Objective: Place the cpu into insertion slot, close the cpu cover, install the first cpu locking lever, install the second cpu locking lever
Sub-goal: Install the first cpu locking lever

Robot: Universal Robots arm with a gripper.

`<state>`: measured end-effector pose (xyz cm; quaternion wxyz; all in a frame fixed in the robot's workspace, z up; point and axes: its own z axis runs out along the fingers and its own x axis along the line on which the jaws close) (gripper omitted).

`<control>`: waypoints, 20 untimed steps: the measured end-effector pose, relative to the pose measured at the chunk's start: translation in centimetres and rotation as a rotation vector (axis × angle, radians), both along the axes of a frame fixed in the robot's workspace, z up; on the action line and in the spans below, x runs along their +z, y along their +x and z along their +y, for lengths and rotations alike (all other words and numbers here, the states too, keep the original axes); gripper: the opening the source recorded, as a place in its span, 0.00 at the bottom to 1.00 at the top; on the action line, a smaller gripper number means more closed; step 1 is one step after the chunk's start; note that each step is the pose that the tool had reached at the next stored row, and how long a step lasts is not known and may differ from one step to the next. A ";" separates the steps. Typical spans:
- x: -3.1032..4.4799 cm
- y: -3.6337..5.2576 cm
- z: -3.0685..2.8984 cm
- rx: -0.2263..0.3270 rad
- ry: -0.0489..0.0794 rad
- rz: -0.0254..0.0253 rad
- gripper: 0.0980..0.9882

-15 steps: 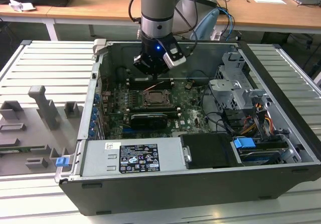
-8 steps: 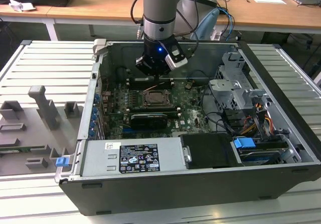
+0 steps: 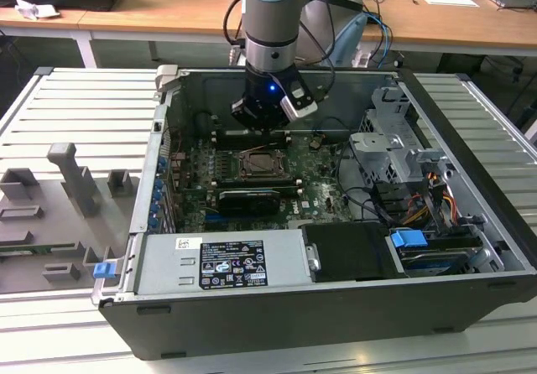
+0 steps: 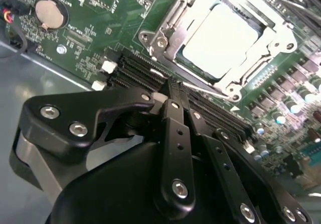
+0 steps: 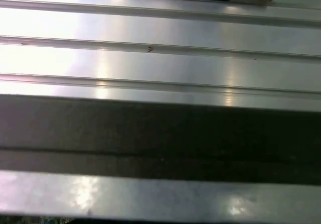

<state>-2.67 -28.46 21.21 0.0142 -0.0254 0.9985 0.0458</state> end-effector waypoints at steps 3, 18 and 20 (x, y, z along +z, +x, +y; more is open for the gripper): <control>-0.39 0.35 0.01 0.000 0.000 0.0000 0.01; -0.71 0.46 0.01 0.000 -0.001 -0.0002 0.01; -0.71 0.46 0.01 0.000 -0.002 -0.0001 0.01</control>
